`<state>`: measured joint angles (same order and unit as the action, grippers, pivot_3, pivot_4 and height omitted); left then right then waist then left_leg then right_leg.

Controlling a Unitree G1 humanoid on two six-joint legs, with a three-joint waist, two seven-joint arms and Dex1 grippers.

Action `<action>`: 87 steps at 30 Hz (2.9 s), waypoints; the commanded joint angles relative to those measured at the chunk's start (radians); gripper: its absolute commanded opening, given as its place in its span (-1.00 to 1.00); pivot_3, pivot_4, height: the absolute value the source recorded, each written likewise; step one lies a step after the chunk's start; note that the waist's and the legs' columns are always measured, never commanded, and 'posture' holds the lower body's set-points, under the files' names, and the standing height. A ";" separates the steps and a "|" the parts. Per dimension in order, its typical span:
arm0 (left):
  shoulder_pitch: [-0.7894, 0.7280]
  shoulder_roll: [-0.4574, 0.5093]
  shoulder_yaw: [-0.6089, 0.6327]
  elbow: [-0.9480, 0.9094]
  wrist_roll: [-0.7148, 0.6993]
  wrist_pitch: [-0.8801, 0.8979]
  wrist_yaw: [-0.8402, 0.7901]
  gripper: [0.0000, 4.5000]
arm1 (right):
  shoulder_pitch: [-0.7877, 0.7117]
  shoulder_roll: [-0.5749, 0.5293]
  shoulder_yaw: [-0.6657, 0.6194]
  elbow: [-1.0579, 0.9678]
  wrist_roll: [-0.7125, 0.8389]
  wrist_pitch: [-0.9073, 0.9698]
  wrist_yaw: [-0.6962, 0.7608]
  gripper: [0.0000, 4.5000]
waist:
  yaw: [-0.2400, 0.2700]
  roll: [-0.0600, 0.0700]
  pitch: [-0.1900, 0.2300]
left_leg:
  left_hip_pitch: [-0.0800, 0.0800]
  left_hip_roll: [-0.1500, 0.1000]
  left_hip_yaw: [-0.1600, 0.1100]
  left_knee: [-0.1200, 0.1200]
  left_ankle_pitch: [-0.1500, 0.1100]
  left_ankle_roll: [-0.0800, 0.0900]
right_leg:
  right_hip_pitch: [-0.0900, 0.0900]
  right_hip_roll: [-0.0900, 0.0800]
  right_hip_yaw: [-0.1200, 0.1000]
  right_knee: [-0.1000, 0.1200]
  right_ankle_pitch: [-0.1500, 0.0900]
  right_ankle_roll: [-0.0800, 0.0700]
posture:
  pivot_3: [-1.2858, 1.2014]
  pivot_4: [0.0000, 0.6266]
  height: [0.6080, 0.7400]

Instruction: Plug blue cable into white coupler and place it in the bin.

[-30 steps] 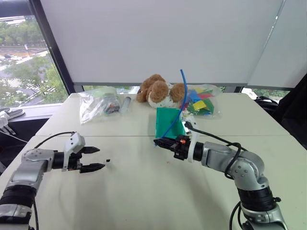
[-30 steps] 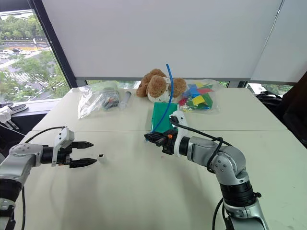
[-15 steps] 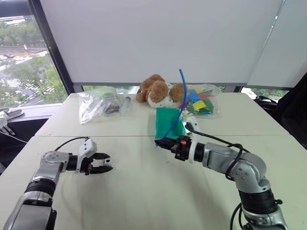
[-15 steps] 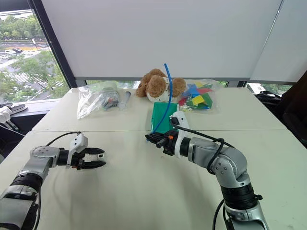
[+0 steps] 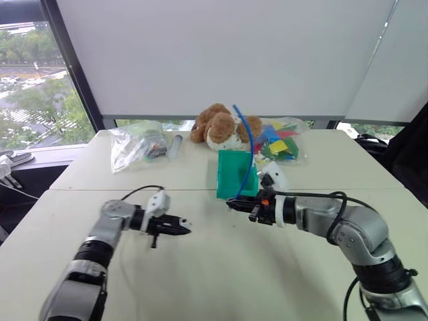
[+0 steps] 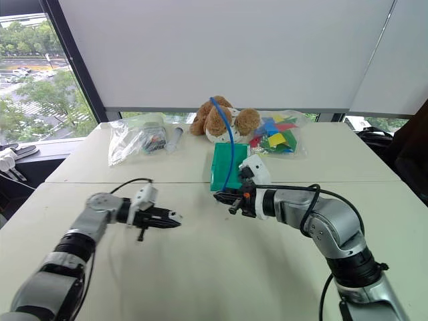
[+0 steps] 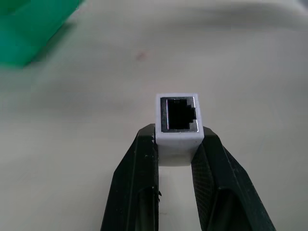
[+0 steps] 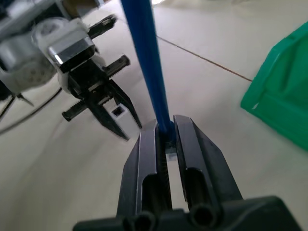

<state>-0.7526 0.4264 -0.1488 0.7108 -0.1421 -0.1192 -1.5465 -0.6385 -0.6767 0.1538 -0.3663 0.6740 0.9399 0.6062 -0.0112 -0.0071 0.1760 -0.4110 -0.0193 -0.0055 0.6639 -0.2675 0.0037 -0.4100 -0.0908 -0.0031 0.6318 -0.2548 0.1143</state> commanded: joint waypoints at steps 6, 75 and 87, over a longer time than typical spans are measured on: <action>-0.066 -0.144 -0.168 0.064 0.136 -0.110 0.055 -0.84 | 0.000 -0.073 0.176 0.044 -0.260 -0.263 0.221 -1.00 | -0.002 -0.001 0.000 | 0.000 -0.001 0.000 0.000 0.000 0.000 | -0.001 0.003 0.000 0.000 0.000 0.000 | 0.03 -0.52 1.00; -0.113 -0.162 -0.236 0.233 0.219 -0.227 0.128 -0.84 | 0.065 -0.004 0.197 0.047 -0.400 -0.233 0.371 -1.00 | 0.020 -0.002 -0.001 | 0.003 0.001 -0.002 0.003 0.000 0.000 | 0.004 0.001 0.000 0.000 0.000 0.000 | 0.03 -0.52 1.00; -0.106 -0.163 -0.238 0.224 0.219 -0.224 0.130 -0.84 | 0.069 0.009 0.207 0.026 -0.397 -0.221 0.370 -1.00 | 0.020 -0.002 -0.001 | 0.003 0.001 -0.002 0.003 0.000 0.000 | 0.004 0.001 0.000 0.000 0.000 0.000 | 0.03 -0.52 1.00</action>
<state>-0.8772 0.2450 -0.3699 0.9012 0.0232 -0.3598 -1.4526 -0.5688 -0.6759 0.3655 -0.3032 0.2756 0.7169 0.9744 0.0087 -0.0088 0.1748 -0.4080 -0.0185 -0.0075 0.6673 -0.2674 0.0036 -0.4063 -0.0897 -0.0031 0.6319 -0.2547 0.1140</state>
